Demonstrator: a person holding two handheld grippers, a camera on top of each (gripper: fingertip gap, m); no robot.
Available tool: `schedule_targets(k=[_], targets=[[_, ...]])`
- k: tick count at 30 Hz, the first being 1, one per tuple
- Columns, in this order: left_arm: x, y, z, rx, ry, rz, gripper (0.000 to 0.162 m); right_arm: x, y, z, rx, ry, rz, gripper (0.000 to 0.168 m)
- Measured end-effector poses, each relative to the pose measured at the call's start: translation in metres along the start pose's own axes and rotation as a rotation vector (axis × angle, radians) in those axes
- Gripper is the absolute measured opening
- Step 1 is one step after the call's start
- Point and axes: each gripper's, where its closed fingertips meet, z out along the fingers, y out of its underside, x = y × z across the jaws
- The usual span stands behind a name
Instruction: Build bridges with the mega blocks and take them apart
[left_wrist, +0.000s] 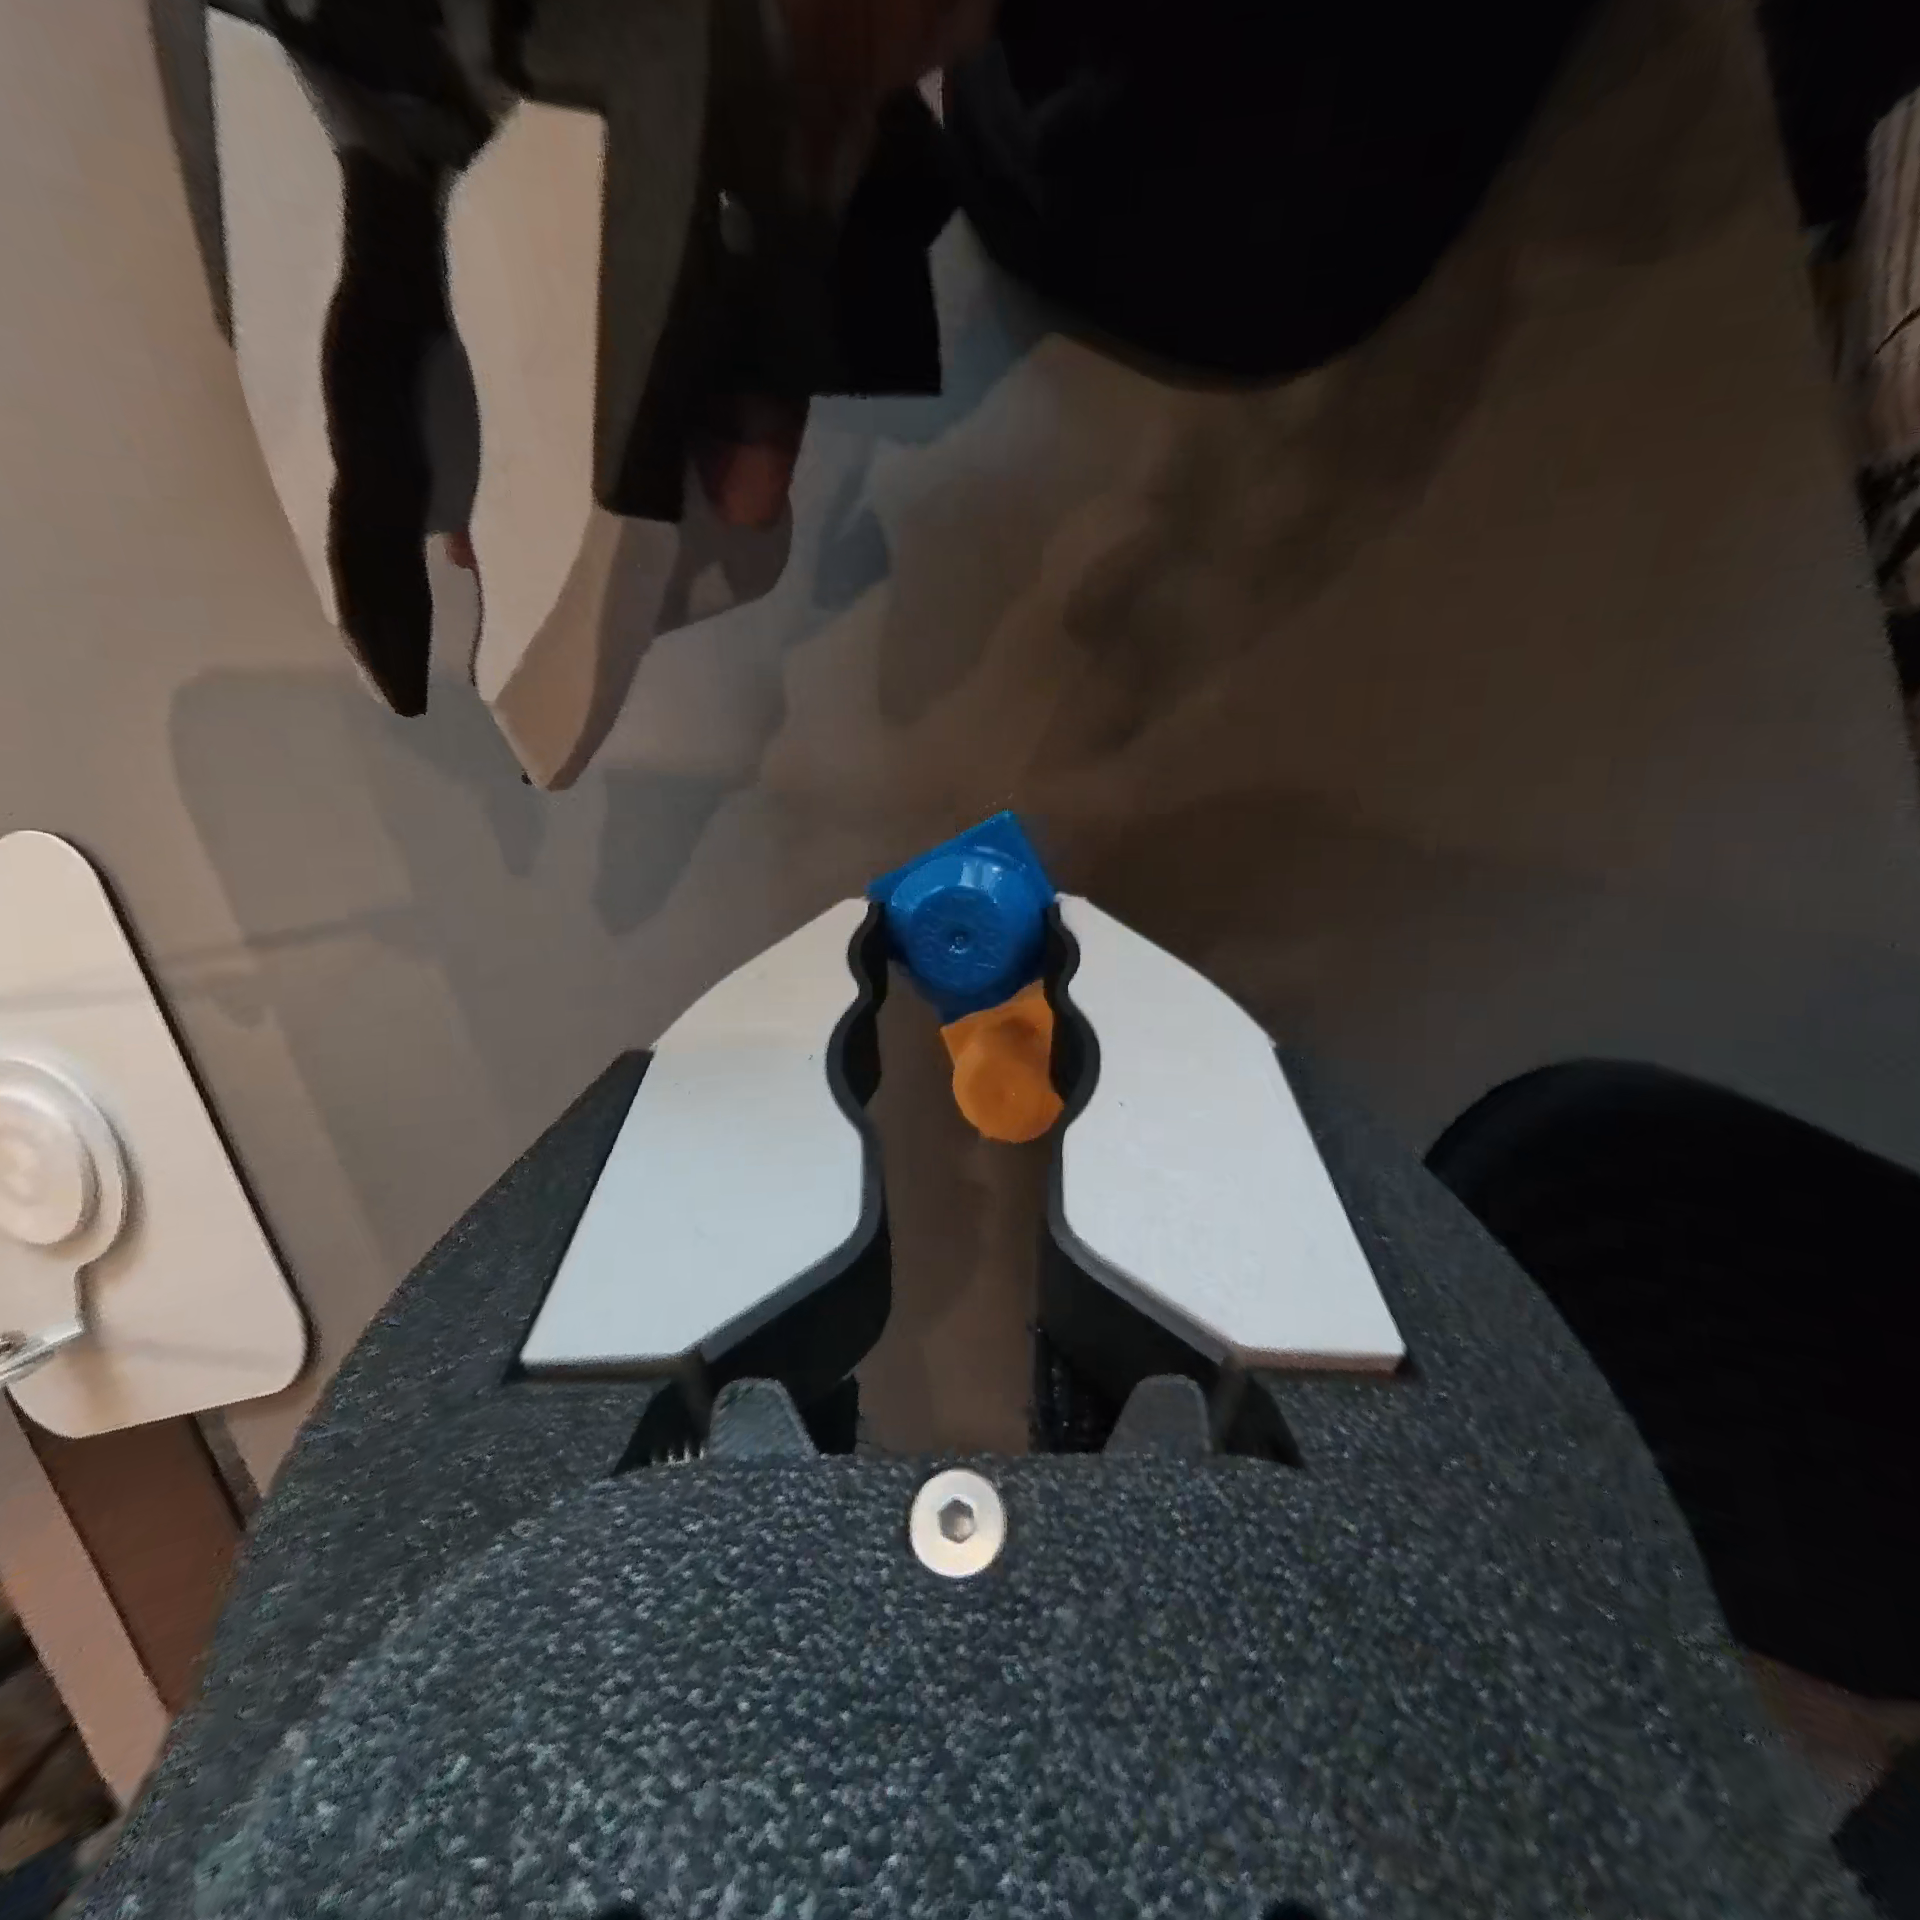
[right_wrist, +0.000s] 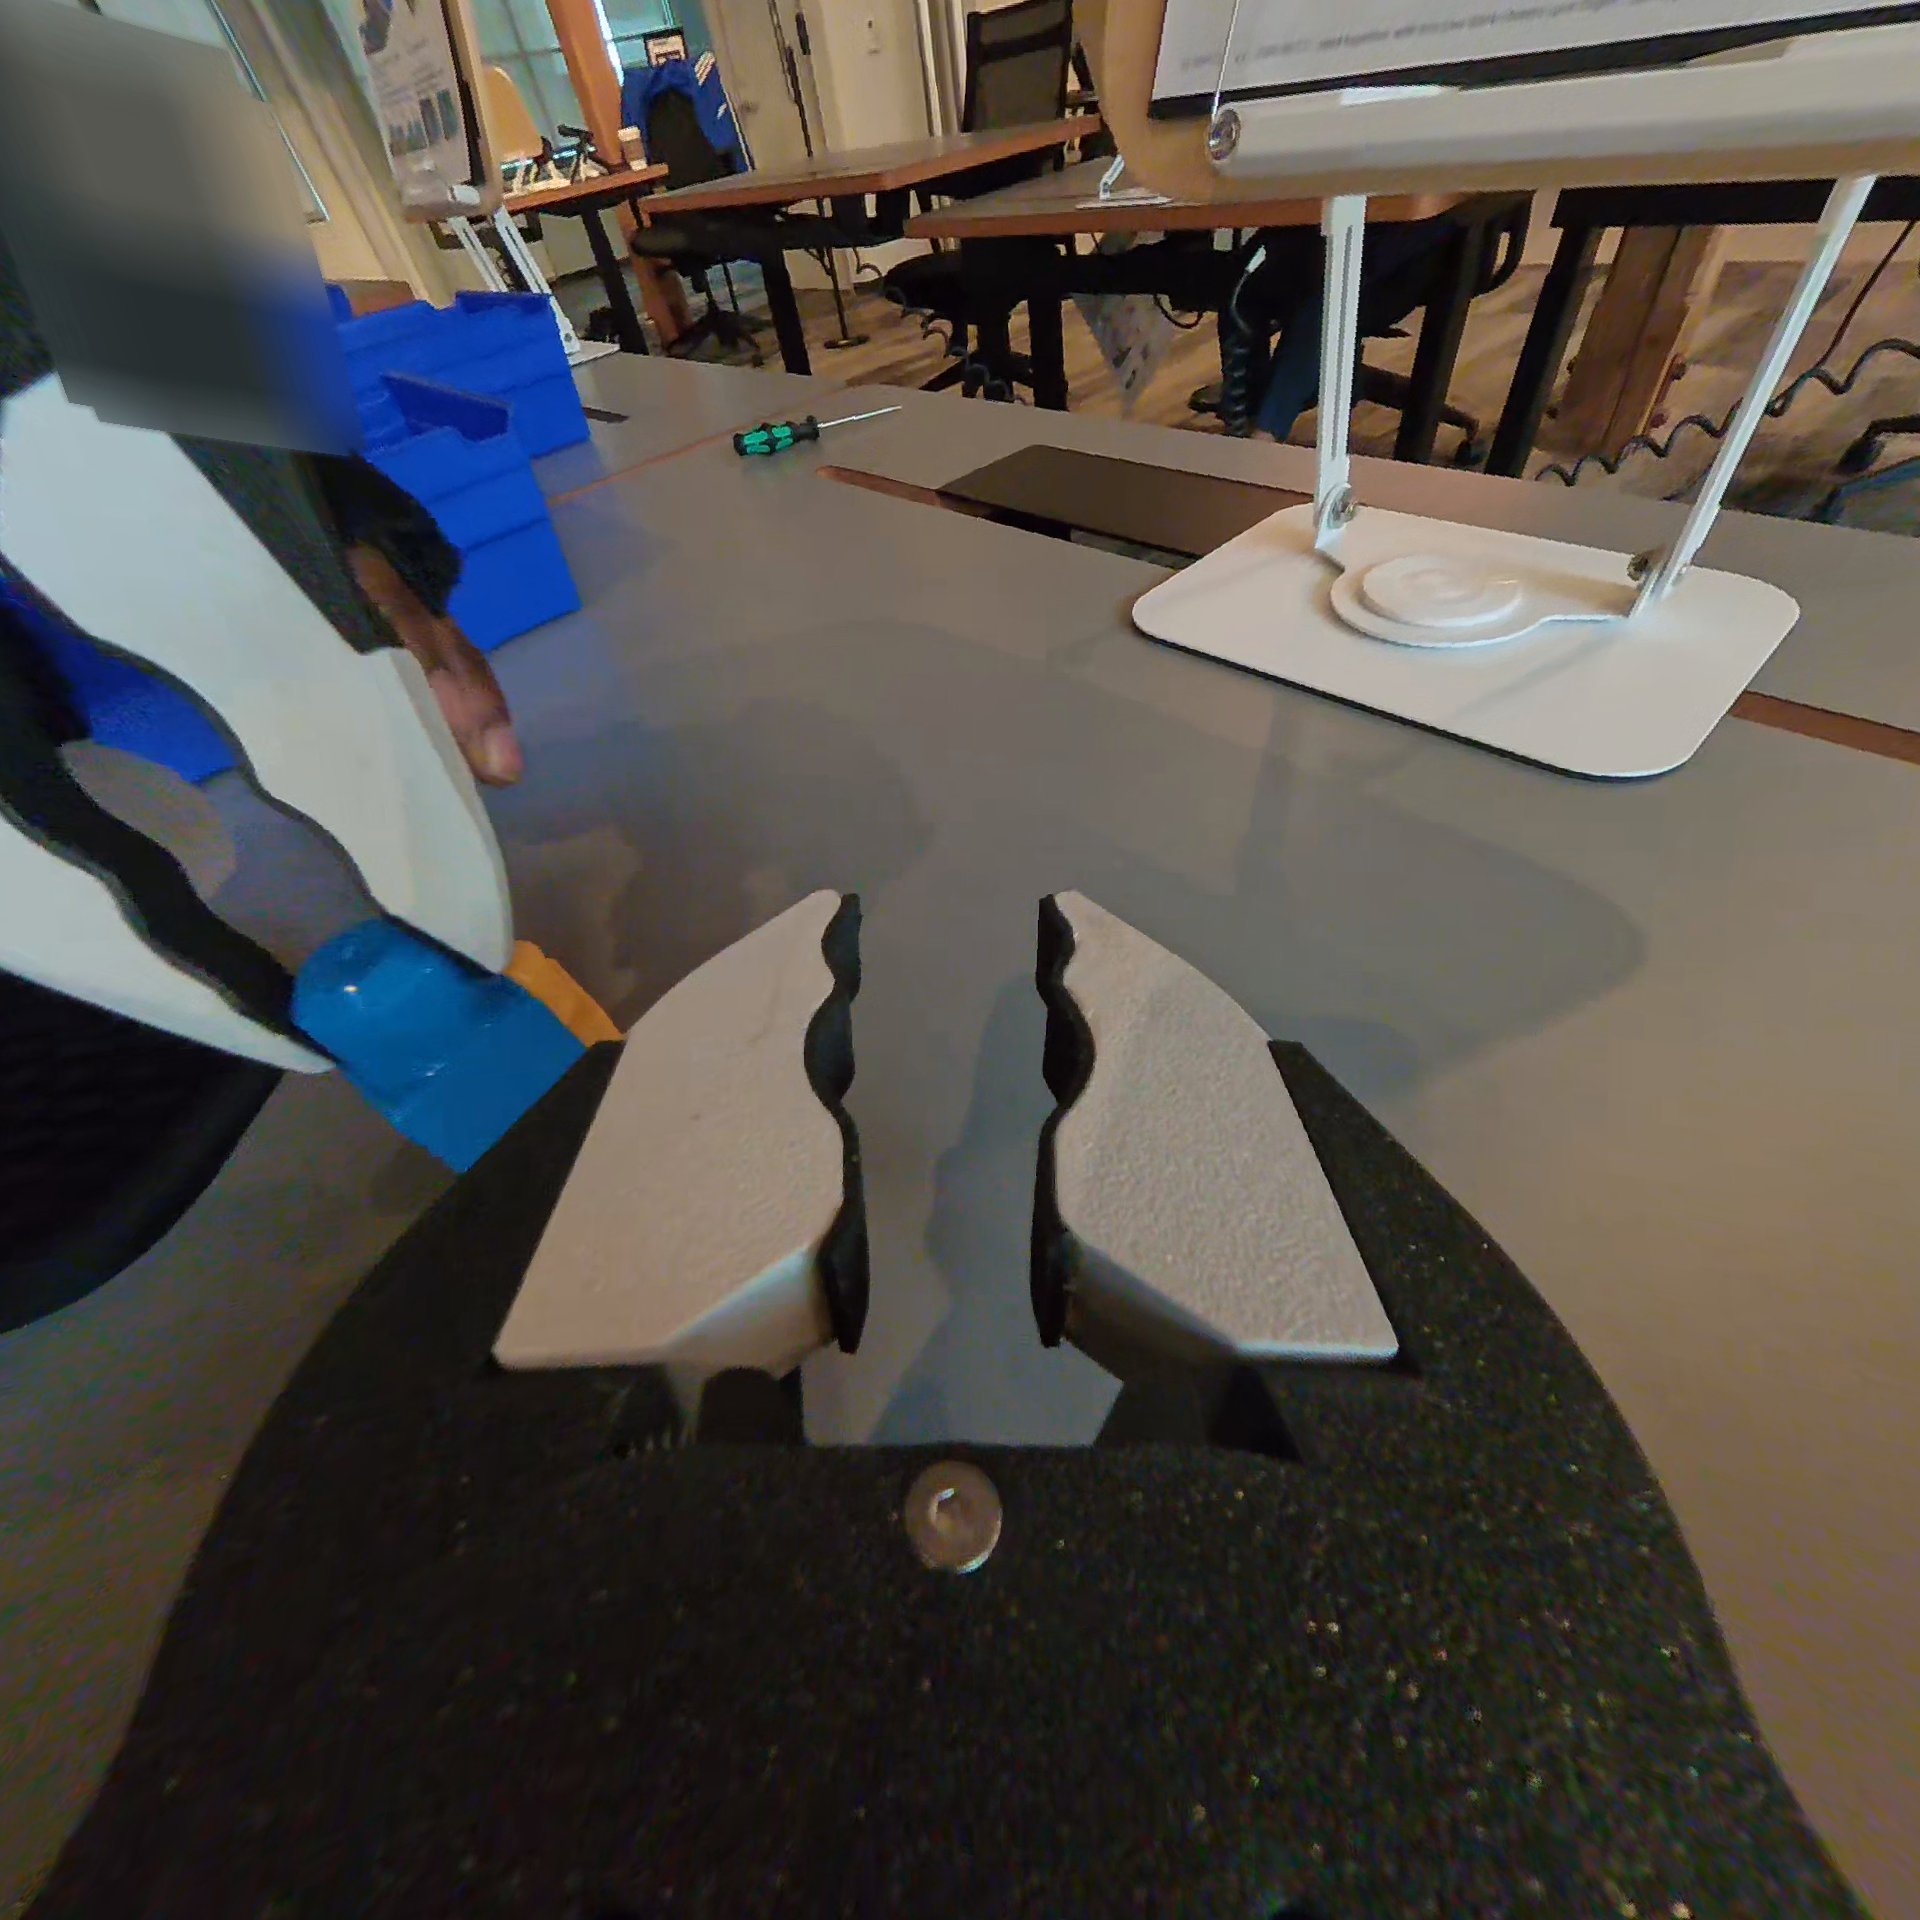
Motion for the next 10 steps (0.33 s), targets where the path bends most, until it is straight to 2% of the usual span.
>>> schedule_targets(k=[10], targets=[[0.001, 0.017, 0.018, -0.018, 0.06, 0.037, 0.029, 0.001, 0.001, 0.001, -0.001, -0.001, 0.004, 0.032]])
